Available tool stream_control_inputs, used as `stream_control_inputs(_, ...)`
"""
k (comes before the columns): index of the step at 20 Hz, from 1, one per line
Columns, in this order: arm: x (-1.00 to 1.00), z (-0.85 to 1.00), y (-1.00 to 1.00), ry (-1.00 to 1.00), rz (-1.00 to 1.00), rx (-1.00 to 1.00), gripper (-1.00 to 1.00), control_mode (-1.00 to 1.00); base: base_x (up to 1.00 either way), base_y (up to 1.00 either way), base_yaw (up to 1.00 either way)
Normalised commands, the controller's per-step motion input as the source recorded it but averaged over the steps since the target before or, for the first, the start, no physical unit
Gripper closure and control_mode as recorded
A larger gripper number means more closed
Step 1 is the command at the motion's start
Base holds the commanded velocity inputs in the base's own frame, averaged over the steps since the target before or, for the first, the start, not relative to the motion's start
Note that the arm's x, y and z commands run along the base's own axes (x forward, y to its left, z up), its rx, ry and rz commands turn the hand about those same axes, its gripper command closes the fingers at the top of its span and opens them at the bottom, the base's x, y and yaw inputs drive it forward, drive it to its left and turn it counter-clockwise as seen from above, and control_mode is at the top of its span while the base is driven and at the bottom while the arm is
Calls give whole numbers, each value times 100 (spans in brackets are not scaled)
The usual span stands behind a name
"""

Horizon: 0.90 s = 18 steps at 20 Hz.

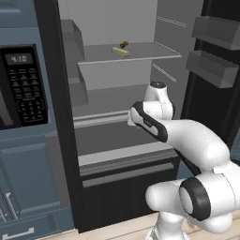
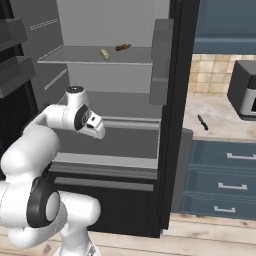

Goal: Retrieve the butter from the fridge and place it on a plate on the dining table. Then retrieve the butter knife by the fridge and place it near the plate.

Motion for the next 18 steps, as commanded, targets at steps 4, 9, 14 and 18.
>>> stream_control_inputs(4,-44,74,0,0,31,-2,-100,-100,0,0,0)
stream_control_inputs(9,-74,83,-1,0,21,-11,-100,-100,0,0,0)
stream_control_inputs(14,-46,60,-15,1,5,-24,-100,-100,0,0,0)
stream_control_inputs(18,-51,6,0,5,-13,-16,-100,-100,0,0,0)
